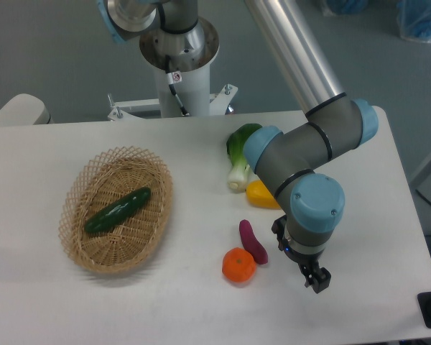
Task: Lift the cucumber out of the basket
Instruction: 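Move the gripper from beside the orange over to the wicker basket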
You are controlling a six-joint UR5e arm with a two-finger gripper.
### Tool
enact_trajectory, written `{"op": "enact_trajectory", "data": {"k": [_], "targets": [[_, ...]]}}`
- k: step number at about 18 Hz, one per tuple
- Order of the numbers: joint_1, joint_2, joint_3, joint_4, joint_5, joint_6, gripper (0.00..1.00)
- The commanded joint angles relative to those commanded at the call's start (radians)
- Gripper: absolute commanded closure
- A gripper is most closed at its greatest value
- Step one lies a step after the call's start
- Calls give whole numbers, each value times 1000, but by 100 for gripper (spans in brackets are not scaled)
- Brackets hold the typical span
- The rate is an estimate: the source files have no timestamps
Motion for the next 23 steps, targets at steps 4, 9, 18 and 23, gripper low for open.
{"op": "enact_trajectory", "data": {"k": [4, 9, 18, 23], "targets": [[-2, 0, 0, 3, 2, 2, 0], [-11, 5, -11, -5, 2, -17, 0], [-106, 100, -139, 6, -17, -205, 0], [-164, 178, -242, 6, -109, -371, 0]]}}
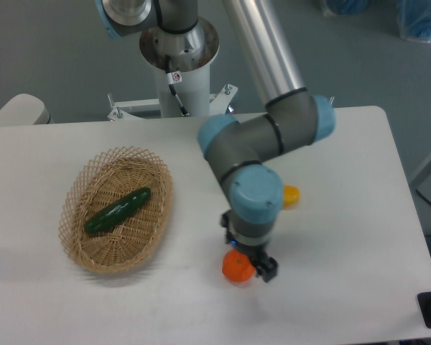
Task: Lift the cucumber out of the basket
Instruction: 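Move the gripper from beside the orange over to the wicker basket, then lower the gripper onto the green cucumber and close on it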
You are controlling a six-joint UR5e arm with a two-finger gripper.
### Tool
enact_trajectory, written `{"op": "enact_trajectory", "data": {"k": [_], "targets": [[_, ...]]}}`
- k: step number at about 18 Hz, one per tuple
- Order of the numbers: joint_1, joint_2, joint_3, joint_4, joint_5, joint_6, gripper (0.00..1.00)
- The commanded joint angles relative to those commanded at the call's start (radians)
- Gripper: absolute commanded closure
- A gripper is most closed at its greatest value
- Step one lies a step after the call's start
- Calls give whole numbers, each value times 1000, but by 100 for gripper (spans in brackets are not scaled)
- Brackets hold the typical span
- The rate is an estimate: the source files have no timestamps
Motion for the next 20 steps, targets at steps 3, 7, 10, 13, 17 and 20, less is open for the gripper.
{"op": "enact_trajectory", "data": {"k": [3, 7, 10, 13, 17, 20], "targets": [[-49, 80, -115, 2, -6, -28, 0], [-97, 152, -224, 3, -8, -57, 0], [-143, 175, -256, 8, -6, -135, 0], [-195, 171, -272, 11, -5, -244, 0], [-261, 140, -295, 106, -2, -413, 0], [-282, 105, -298, 124, 1, -439, 0]]}}
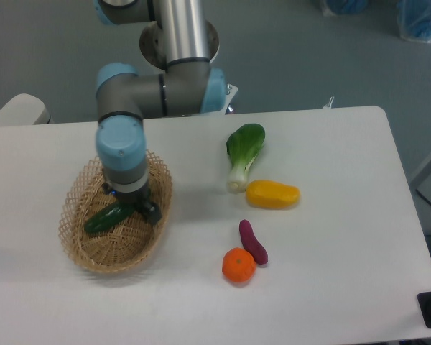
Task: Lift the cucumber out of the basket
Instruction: 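Lower the gripper onto the green cucumber and close on it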
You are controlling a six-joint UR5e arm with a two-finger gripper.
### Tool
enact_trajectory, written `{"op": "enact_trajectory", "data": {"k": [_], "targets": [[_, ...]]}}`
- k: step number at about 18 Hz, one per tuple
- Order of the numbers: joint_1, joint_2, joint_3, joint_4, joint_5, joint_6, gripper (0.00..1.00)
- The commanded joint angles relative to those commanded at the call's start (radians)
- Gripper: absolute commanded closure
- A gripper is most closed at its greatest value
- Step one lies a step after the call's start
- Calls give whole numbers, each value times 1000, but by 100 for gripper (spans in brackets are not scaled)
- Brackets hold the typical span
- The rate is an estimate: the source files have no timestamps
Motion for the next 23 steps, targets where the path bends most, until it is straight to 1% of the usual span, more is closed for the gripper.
{"op": "enact_trajectory", "data": {"k": [4, 10, 11, 12, 16, 17, 18, 23], "targets": [[-11, -17, 0, 9, 5, -32, 0], [-17, -38, 2, 11, 5, -35, 0], [-17, -41, 2, 11, 5, -37, 6], [-17, -42, 3, 9, 5, -37, 15], [-17, -42, 23, 9, -3, -78, 65], [-15, -40, 23, 9, -5, -78, 74], [-15, -38, 25, 9, -5, -78, 79], [-9, -26, 34, 8, -8, -74, 79]]}}
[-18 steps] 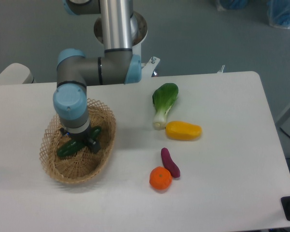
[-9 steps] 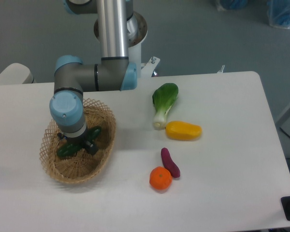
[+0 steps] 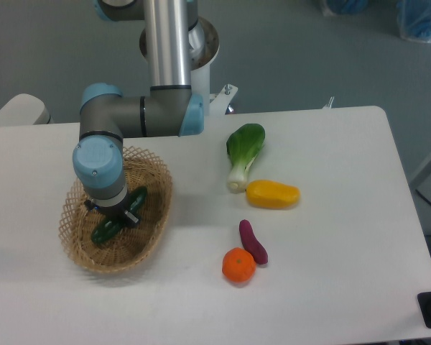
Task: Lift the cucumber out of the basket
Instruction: 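Lower the gripper onto the green cucumber and close on it, then lift the cucumber out of the basket and carry it toward the orange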
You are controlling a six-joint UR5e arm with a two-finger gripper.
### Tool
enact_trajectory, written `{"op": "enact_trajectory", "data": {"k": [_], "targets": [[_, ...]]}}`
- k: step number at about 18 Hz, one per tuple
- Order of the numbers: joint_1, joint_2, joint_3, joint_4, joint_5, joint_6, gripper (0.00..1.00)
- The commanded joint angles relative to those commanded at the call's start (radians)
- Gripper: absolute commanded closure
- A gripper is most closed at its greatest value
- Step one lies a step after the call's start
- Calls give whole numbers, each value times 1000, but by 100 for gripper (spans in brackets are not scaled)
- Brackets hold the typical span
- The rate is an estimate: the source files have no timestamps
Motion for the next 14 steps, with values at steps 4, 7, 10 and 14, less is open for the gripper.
{"op": "enact_trajectory", "data": {"k": [4, 7, 10, 14], "targets": [[34, 32, 17, -9, -29, 0, 79], [83, 43, 38, -9, -51, 11, 78], [118, 38, 98, -11, -49, 12, 78], [169, 31, 178, -18, -48, 66, 78]]}}
